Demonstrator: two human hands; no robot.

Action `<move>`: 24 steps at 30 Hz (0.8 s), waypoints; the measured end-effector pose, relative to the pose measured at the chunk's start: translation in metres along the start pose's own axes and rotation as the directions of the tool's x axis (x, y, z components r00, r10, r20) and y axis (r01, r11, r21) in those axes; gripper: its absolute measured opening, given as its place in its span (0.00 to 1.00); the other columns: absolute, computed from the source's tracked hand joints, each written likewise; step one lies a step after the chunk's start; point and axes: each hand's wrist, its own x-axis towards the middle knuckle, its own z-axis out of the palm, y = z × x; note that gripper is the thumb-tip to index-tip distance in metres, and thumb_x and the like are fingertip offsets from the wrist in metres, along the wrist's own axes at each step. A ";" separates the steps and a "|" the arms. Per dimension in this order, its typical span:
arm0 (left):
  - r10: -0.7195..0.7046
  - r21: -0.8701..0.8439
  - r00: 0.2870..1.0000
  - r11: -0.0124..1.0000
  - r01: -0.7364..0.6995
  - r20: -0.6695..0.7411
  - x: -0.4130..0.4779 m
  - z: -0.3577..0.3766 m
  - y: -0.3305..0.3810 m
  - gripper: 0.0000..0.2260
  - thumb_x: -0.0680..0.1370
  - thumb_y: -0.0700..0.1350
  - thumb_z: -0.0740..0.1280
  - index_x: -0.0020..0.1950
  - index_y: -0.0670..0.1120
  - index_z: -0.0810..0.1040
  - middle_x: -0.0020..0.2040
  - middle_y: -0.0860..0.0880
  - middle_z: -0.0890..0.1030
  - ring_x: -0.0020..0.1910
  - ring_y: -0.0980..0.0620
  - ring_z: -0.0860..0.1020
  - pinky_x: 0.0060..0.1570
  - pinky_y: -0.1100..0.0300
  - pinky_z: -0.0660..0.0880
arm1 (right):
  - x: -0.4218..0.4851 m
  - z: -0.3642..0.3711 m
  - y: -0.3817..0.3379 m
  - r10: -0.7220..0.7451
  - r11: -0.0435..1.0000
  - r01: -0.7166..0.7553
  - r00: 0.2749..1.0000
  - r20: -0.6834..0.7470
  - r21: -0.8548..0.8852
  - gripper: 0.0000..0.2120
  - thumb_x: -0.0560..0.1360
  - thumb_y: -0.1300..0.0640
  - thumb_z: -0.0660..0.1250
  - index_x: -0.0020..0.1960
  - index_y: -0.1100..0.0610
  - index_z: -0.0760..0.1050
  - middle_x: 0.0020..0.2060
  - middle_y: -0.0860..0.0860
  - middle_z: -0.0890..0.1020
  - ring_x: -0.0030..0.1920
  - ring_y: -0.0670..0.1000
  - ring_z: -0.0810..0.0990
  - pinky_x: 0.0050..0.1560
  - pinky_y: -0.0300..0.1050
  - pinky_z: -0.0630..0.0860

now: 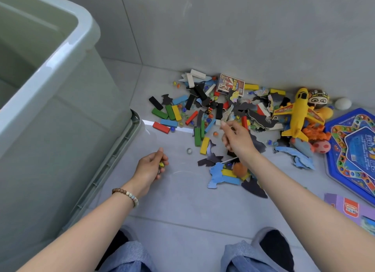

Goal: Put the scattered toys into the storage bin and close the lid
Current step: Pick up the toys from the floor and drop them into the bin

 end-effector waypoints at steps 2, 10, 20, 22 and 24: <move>0.001 0.015 1.000 1.000 -0.001 0.002 0.000 0.003 0.001 0.16 0.80 0.54 0.59 0.38 0.47 0.74 0.34 0.51 0.75 0.29 0.55 0.67 0.24 0.67 0.64 | 0.009 -0.003 0.010 -0.037 0.994 0.036 0.999 -0.009 -0.099 0.09 0.78 0.50 0.62 0.50 0.56 0.69 0.27 0.52 0.72 0.26 0.49 0.67 0.29 0.43 0.65; -0.002 0.029 1.000 1.000 0.002 0.009 0.001 0.007 0.002 0.16 0.80 0.54 0.59 0.38 0.47 0.75 0.35 0.51 0.75 0.29 0.55 0.67 0.24 0.67 0.64 | 0.021 0.012 0.021 -0.057 0.814 0.072 0.997 0.044 -0.576 0.09 0.78 0.47 0.61 0.52 0.52 0.65 0.34 0.48 0.71 0.34 0.51 0.70 0.29 0.45 0.60; -0.010 -0.004 1.000 1.000 0.010 -0.024 -0.002 -0.004 0.001 0.15 0.80 0.53 0.60 0.38 0.46 0.75 0.35 0.50 0.75 0.29 0.55 0.67 0.22 0.69 0.65 | -0.008 0.016 -0.008 0.130 0.897 -0.247 0.941 0.313 0.368 0.10 0.80 0.56 0.54 0.43 0.57 0.70 0.29 0.51 0.69 0.26 0.47 0.63 0.23 0.36 0.56; -0.016 -0.015 0.999 1.000 0.015 -0.036 -0.003 -0.009 0.000 0.15 0.80 0.53 0.60 0.38 0.46 0.74 0.35 0.50 0.75 0.28 0.55 0.67 0.23 0.68 0.65 | -0.017 0.018 -0.017 0.068 0.833 -0.287 0.901 0.428 0.472 0.14 0.79 0.53 0.54 0.38 0.57 0.69 0.29 0.51 0.68 0.27 0.47 0.63 0.24 0.37 0.54; -0.020 -0.020 0.999 1.000 0.020 -0.043 -0.003 -0.013 -0.001 0.15 0.80 0.53 0.60 0.38 0.46 0.75 0.35 0.50 0.75 0.28 0.55 0.67 0.24 0.67 0.65 | -0.017 0.026 -0.022 0.055 0.848 -0.280 0.891 0.451 0.451 0.21 0.80 0.45 0.55 0.34 0.57 0.67 0.28 0.50 0.69 0.27 0.47 0.64 0.24 0.37 0.55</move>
